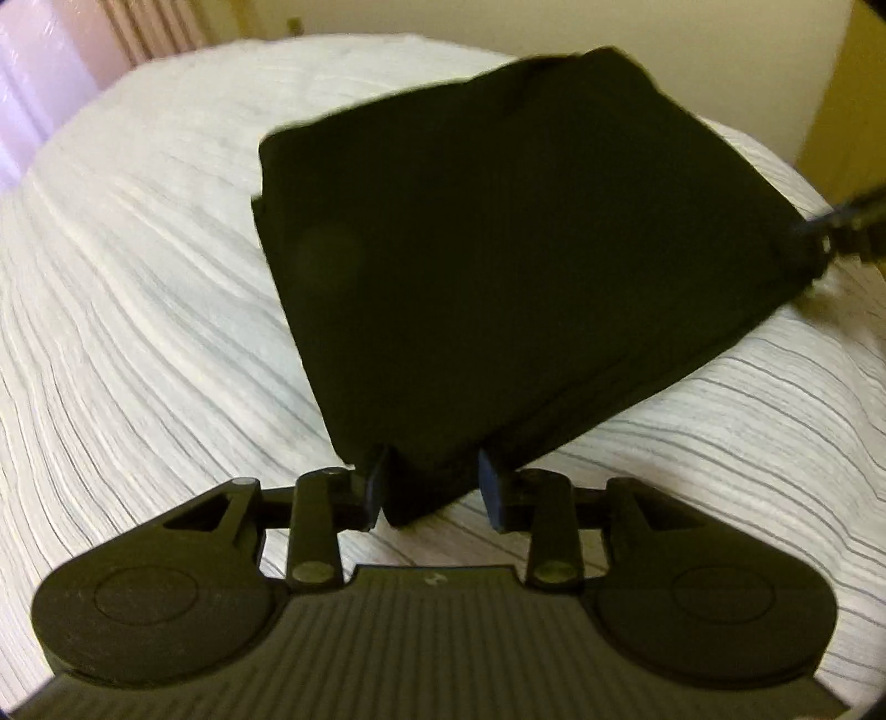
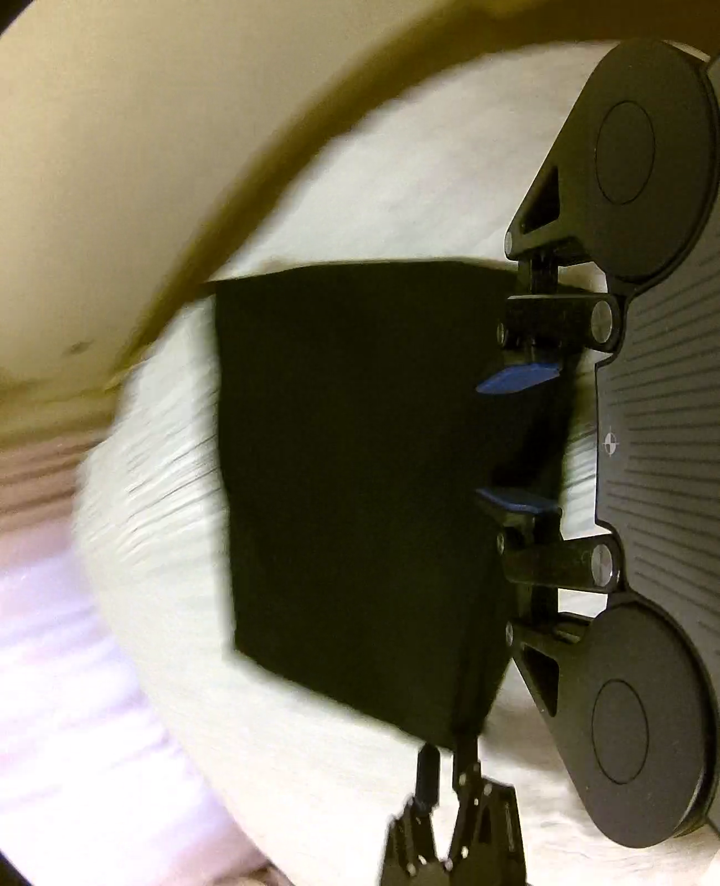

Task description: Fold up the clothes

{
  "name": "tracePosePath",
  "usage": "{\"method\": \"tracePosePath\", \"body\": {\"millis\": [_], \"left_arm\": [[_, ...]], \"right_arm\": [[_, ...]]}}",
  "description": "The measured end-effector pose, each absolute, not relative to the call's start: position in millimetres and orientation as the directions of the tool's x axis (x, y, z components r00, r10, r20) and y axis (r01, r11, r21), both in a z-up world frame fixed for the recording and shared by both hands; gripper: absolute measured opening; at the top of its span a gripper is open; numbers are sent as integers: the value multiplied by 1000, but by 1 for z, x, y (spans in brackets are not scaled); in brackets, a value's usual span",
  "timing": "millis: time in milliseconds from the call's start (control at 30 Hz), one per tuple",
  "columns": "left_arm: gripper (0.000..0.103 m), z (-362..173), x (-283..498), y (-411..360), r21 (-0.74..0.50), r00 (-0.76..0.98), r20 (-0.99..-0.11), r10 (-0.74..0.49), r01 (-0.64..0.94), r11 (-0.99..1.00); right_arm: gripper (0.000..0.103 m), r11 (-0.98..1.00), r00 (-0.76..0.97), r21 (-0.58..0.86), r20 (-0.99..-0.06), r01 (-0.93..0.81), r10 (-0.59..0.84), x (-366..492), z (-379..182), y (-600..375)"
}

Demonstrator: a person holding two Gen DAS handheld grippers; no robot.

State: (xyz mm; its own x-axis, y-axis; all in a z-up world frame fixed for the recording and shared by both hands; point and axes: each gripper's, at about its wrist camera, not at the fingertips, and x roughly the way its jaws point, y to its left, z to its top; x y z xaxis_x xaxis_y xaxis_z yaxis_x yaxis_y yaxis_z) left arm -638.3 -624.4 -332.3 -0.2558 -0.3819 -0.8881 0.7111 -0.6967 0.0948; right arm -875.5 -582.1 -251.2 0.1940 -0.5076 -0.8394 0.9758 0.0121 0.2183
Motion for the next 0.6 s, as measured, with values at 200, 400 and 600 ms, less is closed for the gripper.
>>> {"method": "tracePosePath", "body": {"millis": [200,400,600], "left_arm": [[35,-308,-612,-604,80,-225,-901,-371,754,-652],[69,-276,-580,-575,-30,-246,-905,-348,851,-524],[88,-225,-555,-552,-150,-328,-872,-363,886,-439]], "right_arm": [[42,-22,202,244,-845,969,-495,-892,-244,-565],[102,-129,194,299,-836,945,-514,-896,-265,-522],[102,-220,218,358,-849,907,-482,-880,-241,-488]]}}
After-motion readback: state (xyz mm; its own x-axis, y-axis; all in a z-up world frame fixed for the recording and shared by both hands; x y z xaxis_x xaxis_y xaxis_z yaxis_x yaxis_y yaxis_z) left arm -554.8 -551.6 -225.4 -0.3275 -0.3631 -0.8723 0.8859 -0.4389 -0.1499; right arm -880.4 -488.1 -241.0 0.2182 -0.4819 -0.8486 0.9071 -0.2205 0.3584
